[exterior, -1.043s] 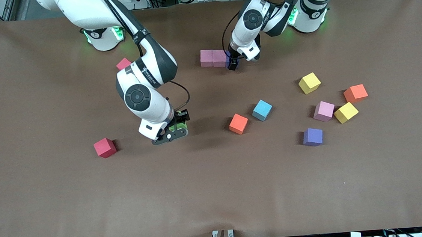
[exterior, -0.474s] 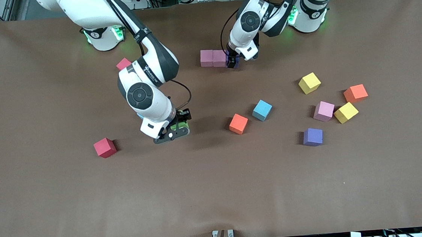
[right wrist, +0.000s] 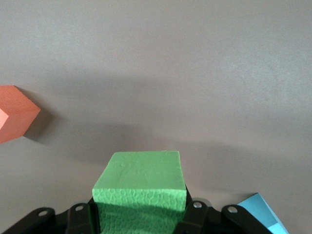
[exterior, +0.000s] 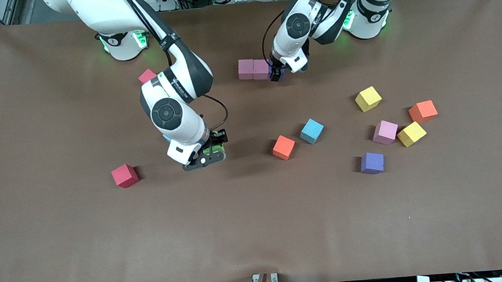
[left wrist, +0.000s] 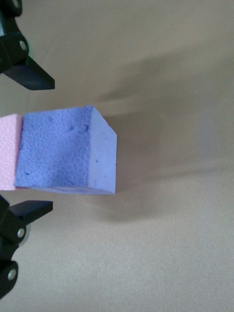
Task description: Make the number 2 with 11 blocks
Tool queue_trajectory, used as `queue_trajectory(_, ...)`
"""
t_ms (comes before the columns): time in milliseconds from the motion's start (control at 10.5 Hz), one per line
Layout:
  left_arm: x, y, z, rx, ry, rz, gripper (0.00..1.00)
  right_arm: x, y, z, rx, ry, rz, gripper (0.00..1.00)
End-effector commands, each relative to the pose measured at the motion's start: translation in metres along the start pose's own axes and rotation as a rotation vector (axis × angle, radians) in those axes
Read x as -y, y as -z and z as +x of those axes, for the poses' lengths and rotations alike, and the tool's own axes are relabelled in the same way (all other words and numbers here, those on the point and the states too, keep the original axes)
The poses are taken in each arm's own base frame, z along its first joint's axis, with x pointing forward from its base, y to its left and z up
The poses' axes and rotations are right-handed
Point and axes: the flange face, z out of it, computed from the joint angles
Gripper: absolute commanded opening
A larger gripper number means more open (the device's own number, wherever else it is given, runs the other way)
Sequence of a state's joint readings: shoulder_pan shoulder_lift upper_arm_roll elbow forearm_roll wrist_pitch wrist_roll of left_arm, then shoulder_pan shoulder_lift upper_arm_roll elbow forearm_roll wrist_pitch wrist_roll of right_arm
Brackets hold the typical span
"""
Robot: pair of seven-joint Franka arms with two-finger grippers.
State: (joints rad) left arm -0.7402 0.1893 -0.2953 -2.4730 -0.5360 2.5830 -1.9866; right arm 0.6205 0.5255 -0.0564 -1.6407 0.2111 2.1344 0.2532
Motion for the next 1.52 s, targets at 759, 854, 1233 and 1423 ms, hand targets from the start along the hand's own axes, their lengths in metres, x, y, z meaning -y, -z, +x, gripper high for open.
queue_trajectory(759,-0.104,0.176,0.025,0.028,0.097,-0.043,1.00,0.113,-0.012,-0.058,-0.007,-0.062,0.005,0.00)
queue_trajectory(854,-0.115,0.206,0.040,0.057,0.087,-0.077,1.00,0.133,-0.019,-0.072,-0.005,-0.071,0.003,0.00)
queue_trajectory(1233,-0.151,0.273,0.100,0.091,-0.009,-0.104,1.00,0.162,-0.025,-0.095,-0.001,-0.102,0.000,0.00)
queue_trajectory(1423,-0.163,0.300,0.131,0.060,-0.141,-0.104,1.00,0.194,-0.044,-0.119,-0.018,-0.176,0.002,0.00)
